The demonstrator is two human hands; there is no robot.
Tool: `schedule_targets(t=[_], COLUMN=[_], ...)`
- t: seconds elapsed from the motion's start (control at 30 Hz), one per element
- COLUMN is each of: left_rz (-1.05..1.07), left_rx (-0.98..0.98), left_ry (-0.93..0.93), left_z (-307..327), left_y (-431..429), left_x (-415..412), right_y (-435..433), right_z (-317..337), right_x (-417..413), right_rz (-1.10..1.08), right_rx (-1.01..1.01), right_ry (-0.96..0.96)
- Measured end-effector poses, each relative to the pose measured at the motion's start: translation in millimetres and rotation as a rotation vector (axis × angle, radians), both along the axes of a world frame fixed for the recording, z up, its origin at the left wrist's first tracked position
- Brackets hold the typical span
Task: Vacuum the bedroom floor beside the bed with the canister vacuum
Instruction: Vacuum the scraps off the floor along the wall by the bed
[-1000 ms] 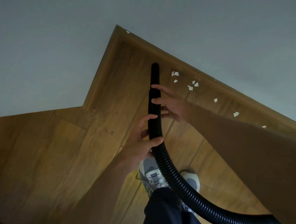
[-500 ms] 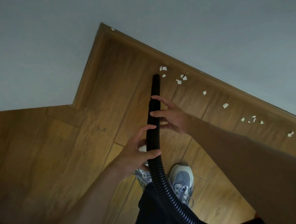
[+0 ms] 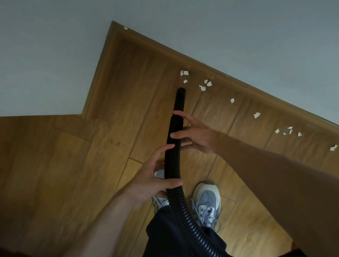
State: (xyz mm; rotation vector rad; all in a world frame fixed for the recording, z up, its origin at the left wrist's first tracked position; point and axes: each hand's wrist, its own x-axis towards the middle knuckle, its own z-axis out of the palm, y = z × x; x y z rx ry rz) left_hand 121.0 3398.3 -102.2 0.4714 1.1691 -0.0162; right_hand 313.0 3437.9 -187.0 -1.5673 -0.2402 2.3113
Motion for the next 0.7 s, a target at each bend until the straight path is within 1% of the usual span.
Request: schedule_targets(t=[0.13,0.27,0.47,0.7], left_rz=[-0.002,0.019,0.008,0.056], left_rx=[-0.017,-0.042,-0.038,-0.031], left_ry=[-0.01,-0.013,-0.011,-0.03], left_z=[7,9,10,11], left_y=[-9,-16,-21,-21], left_x=[0,5,8,7], right_y=[-2,-9,-10,0], right_z=[1,1,8,6], right_x=[0,-3,-5,-5], right_rz=[-0.039,-0.033,0.073,0.037], right_rx=[0.037,0.06,0.04,0.058], right_ry=[-0.076,-0.125,-0.088,-0.09])
